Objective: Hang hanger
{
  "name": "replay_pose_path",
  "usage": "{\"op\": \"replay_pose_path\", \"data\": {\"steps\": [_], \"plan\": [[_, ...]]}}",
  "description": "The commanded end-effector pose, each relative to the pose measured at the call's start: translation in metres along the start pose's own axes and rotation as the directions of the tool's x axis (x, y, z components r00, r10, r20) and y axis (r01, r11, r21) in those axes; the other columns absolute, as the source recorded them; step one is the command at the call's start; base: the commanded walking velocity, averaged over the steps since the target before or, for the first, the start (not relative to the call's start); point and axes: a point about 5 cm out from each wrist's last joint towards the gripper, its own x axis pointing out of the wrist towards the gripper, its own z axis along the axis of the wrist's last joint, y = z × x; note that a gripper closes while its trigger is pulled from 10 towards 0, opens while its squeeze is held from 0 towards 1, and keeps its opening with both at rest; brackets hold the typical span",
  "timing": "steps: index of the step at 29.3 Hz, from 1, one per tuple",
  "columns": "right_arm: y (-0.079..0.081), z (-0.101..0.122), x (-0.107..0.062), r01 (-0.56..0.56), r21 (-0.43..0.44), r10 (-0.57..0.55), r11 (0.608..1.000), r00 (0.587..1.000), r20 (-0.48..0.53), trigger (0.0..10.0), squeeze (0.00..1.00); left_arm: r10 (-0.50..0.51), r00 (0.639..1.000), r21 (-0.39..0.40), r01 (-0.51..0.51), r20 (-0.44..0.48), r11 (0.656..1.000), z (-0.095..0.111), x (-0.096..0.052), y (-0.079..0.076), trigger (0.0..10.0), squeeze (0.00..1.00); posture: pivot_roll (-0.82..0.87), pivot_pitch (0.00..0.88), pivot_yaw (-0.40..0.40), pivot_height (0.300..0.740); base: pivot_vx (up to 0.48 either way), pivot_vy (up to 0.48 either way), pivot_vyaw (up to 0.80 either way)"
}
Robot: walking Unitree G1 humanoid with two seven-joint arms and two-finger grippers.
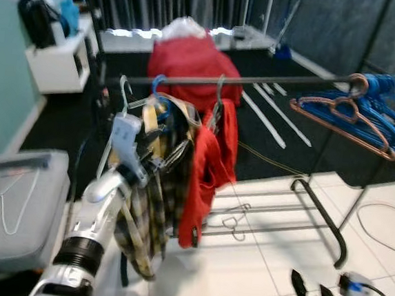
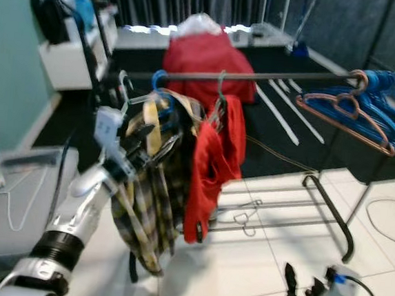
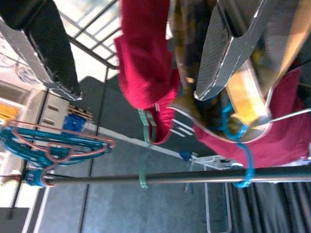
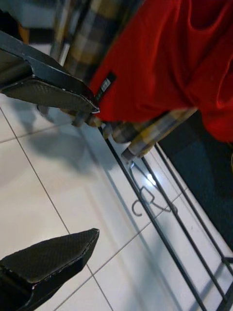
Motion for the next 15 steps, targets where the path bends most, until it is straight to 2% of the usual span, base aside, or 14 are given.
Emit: {"op": "replay_pose_path", "data": {"steps": [1, 11, 15], "plan": [[-0.005, 0.002, -0.002, 0.019, 0.008, -0.019, 1.0, 1.0, 0.004, 10.0, 0.0, -0.002, 1.0, 0.015, 0.003, -0.006, 1.0, 0.001, 0.003, -0.005, 10.0, 0.0, -0.24, 0.0, 0.059, 0.74, 0.285, 0.0, 0.0], [-0.004, 0.002, -0.003, 0.019, 0.011, -0.019, 1.0, 1.0, 0.006, 10.0, 0.0, -0.007, 1.0, 0.017, 0.007, -0.028, 1.0, -0.002, 0.003, -0.013, 10.0, 0.0, -0.24, 0.0, 0.064, 0.74, 0.259, 0.0, 0.0], [-0.003, 0.002, -0.003, 0.019, 0.013, -0.02, 1.0, 1.0, 0.007, 10.0, 0.0, 0.014, 0.998, 0.041, -0.011, -0.064, 0.999, -0.007, 0.004, -0.016, 10.0, 0.0, -0.24, 0.0, 0.069, 0.74, 0.247, 0.0, 0.0]]}}
